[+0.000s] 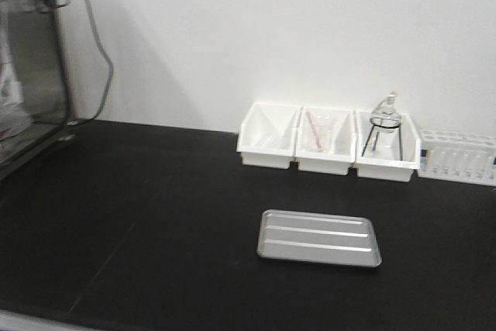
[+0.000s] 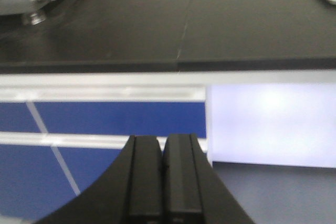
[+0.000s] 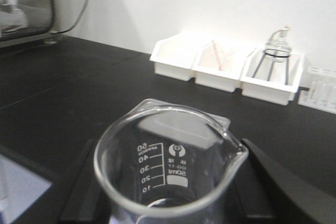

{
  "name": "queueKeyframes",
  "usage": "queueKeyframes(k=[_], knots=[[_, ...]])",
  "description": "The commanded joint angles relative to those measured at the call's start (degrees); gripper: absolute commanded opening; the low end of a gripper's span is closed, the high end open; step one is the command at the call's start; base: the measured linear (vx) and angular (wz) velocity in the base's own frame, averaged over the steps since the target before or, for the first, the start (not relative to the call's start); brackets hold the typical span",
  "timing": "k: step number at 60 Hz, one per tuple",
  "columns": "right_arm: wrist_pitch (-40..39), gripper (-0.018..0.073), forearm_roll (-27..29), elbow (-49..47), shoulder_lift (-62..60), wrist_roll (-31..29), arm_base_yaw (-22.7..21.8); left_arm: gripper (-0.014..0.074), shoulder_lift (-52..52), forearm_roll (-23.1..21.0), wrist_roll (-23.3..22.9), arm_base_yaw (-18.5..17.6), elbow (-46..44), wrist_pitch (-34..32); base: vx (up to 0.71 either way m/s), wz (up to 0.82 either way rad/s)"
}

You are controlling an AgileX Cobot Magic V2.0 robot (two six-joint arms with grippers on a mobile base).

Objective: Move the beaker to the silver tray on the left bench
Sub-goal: 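Drive the base to the bench with the silver tray, holding the beaker, then lower the held beaker onto the silver tray with the right gripper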

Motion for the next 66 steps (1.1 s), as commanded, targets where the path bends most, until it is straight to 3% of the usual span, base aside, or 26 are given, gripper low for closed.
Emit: queueKeyframes(k=[1, 32, 66], knots=[[-2.7, -0.0011, -0.8, -1.8, 0.3, 0.1, -0.4, 0.0001, -0.4, -0.2, -0.1, -0.4, 1.1, -4.3, 0.46, -0.38], [-2.7, -0.0011, -0.8, -1.8, 0.3, 0.1, -0.4, 0.0001, -0.4, -0.2, -0.1, -0.4, 1.1, -4.3, 0.35, -0.31], [-2.7, -0.0011, -0.8, -1.8, 0.3, 0.1, -0.4, 0.0001, -0.4, -0.2, -0.1, -0.4, 1.1, -4.3, 0.13, -0.15]])
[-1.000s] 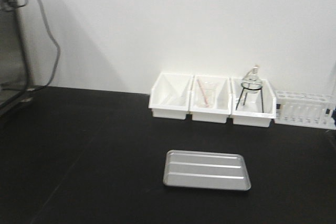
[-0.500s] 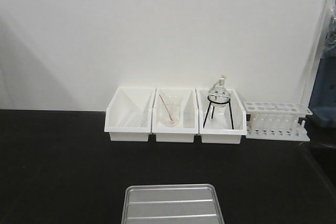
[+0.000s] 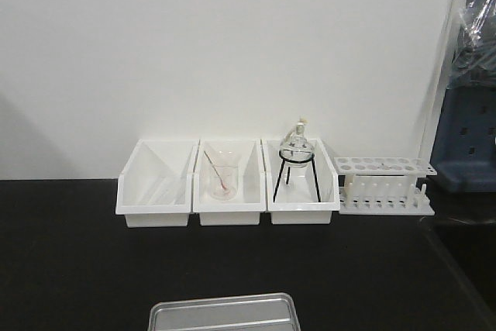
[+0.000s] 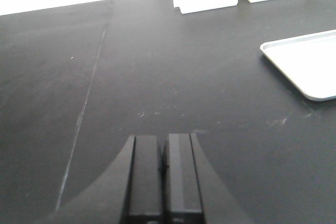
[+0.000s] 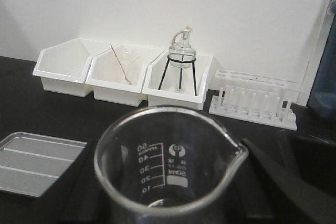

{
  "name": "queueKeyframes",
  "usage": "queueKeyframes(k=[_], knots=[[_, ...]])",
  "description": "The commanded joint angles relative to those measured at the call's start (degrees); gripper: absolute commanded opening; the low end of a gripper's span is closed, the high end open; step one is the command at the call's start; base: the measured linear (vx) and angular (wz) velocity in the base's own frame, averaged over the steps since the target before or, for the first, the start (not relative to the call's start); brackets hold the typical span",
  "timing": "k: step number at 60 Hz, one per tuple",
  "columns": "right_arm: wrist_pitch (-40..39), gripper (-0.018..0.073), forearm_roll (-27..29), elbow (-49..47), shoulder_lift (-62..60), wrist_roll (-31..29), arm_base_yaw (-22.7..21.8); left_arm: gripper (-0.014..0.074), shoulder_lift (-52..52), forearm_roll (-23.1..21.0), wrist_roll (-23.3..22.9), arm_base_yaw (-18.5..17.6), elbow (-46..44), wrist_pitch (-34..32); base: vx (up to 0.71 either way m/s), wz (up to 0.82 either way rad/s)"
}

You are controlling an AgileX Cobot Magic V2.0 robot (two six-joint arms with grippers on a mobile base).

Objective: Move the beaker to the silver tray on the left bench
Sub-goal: 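Lower the held beaker onto the silver tray with the right gripper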

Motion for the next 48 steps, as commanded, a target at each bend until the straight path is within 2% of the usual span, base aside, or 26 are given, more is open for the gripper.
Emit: queueKeyframes(k=[1, 17, 30, 38, 48], knots=[[-2.7, -0.0011, -0.8, -1.8, 0.3, 0.1, -0.4, 0.0001, -0.4, -0.2, -0.1, -0.4, 1.1, -4.3, 0.04, -0.07], [-4.5, -0.0011, -0.6, -1.8, 0.3, 0.1, -0.4, 0.0001, -0.4, -0.2, -0.1, -0.4, 1.1, -4.3, 0.02, -0.03], [-12.5, -0.0011, -1.5, -2.1, 3.6, 0.1, -0.4, 0.0001, -0.4, -0.2, -0.1, -0.4, 1.1, -4.3, 0.00, 0.00], [-13.3, -0.0011, -2.7, -3.9, 16.5, 0.1, -0.4, 0.0001, -0.4, -0.2, -0.1, -0.4, 1.1, -4.3, 0.00, 0.00], [-27.8, -0.0011, -5.5, -10.8, 39.0, -0.3, -0.4, 0.0001, -0.4, -0.2, -0.1, -0.4, 1.1, -4.3, 0.00, 0.00]])
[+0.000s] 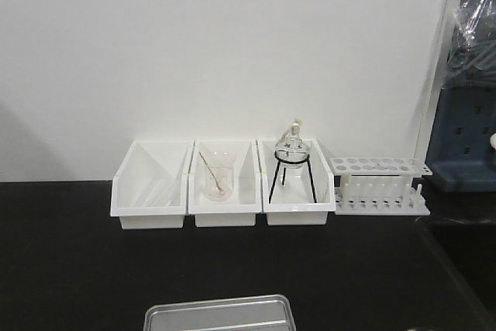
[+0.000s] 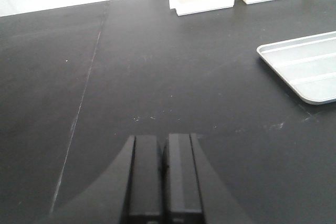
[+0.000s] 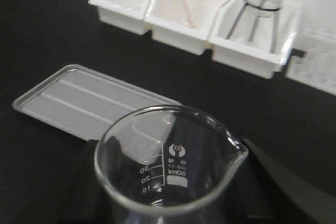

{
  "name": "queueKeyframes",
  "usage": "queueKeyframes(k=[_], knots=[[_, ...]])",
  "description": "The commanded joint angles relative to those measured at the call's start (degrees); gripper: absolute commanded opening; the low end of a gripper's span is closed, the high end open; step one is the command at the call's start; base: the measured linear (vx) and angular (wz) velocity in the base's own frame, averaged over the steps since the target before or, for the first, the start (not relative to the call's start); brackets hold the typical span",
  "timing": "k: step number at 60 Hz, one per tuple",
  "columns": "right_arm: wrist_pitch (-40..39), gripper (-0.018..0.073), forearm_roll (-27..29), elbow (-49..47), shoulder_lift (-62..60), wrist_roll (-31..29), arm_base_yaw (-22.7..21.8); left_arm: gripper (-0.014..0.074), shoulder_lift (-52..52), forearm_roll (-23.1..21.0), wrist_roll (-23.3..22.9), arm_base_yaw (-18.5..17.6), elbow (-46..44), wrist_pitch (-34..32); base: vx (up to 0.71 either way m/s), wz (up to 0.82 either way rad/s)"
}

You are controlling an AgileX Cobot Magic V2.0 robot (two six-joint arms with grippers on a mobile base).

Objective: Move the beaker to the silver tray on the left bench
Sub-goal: 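Lower the held beaker onto the silver tray with the right gripper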

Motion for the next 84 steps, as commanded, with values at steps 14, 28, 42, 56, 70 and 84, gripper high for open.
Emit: queueKeyframes(k=[14, 28, 42, 56, 70, 84], knots=[[-26.3, -0.0011, -0.7, -21.5, 40.5, -5.9, -0.4, 0.0001, -0.4, -0.2, -0.1, -0.4, 1.1, -4.3, 0.00, 0.00], [-36.4, -0.0011, -0.7, -35.9, 64.0, -6.4, -0.4, 0.0001, -0.4, -0.2, -0.1, -0.4, 1.1, -4.3, 0.00, 0.00], [-38.6, -0.0011, 1.1, -41.9, 71.3, -9.8, -0.4, 0.0001, -0.4, -0.2, -0.1, -0.4, 1.1, -4.3, 0.00, 0.00], [-37.0, -0.0004, 12.3, -41.9, 72.0, -22.0, -0.4, 0.0001, -0.4, -0.2, -0.1, -0.4, 1.1, -4.3, 0.00, 0.00], [-34.3, 0.0036, 17.0, -41.9, 72.0, -25.0, -0.4, 0.0001, -0.4, -0.2, -0.1, -0.4, 1.1, -4.3, 0.00, 0.00], [-32.3, 0.0124, 17.0, -41.9, 72.0, -24.2, -0.4, 0.0001, -0.4, -0.2, -0.1, -0.4, 1.1, -4.3, 0.00, 0.00]])
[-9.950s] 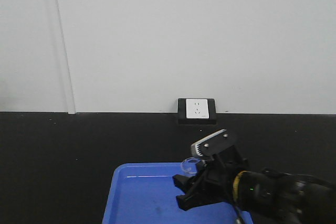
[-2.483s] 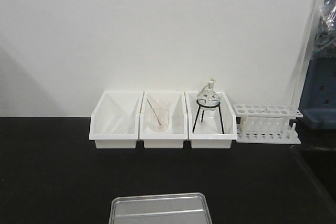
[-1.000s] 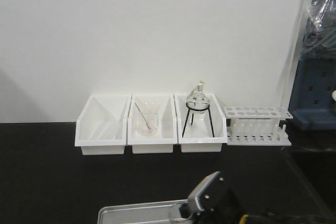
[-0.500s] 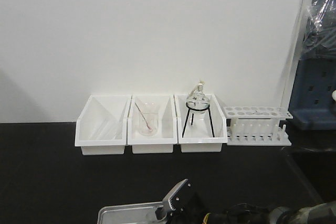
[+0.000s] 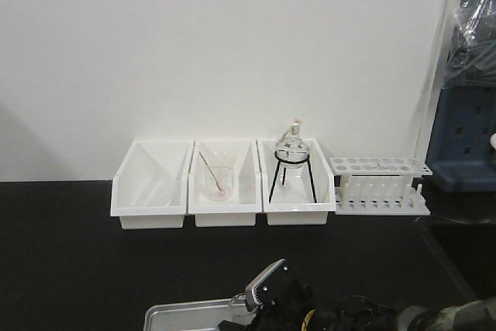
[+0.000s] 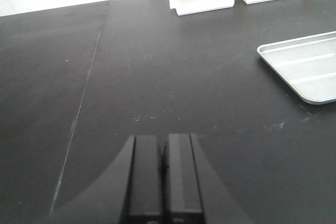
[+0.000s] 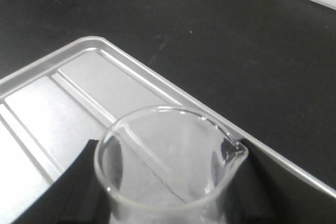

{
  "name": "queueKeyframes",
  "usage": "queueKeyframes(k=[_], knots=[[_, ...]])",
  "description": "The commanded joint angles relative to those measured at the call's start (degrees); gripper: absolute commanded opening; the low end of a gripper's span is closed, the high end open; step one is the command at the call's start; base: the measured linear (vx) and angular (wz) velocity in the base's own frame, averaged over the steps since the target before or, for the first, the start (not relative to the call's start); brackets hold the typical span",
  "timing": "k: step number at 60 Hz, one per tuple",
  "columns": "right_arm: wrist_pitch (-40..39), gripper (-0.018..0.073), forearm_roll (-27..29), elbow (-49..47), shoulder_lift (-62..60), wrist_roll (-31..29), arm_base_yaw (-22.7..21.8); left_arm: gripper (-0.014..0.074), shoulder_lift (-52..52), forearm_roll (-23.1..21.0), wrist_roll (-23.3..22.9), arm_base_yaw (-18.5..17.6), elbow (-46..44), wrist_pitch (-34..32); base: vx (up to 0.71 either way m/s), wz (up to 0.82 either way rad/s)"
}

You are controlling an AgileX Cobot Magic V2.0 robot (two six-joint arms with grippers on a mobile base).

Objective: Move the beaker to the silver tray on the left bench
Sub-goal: 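Lower the held beaker onto the silver tray with the right gripper, then open the right gripper and raise it away from the beaker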

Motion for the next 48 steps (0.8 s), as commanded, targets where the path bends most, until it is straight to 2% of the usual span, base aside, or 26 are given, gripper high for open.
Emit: queueKeyframes(k=[1, 7, 20, 28, 37, 48], knots=[[-2.9, 0.0132, 1.5, -1.5, -3.2, 0.3, -0.4, 0.0001, -0.4, -0.2, -0.1, -0.4, 1.1, -4.3, 0.00, 0.00], [-2.6, 0.0200, 1.3, -1.5, -3.2, 1.6, -0.4, 0.0001, -0.4, -0.2, -0.1, -0.4, 1.1, -4.3, 0.00, 0.00], [-2.6, 0.0433, 1.3, -1.5, -3.2, 2.0, -0.1, 0.0001, -0.4, -0.2, -0.1, -0.4, 1.1, -4.3, 0.00, 0.00], [-2.6, 0.0546, 1.4, -1.5, -3.2, 2.0, -0.1, 0.0001, -0.4, -0.2, -0.1, -0.4, 1.1, -4.3, 0.00, 0.00], [-2.6, 0.0610, 1.5, -1.5, -3.9, 2.1, -0.1, 0.0001, -0.4, -0.2, -0.1, -0.4, 1.1, -4.3, 0.00, 0.00], [-2.5, 0.0606, 1.5, -1.5, -8.3, 2.1, -0.2, 0.0001, -0.4, -0.2, -0.1, -0.4, 1.1, -4.3, 0.00, 0.00]])
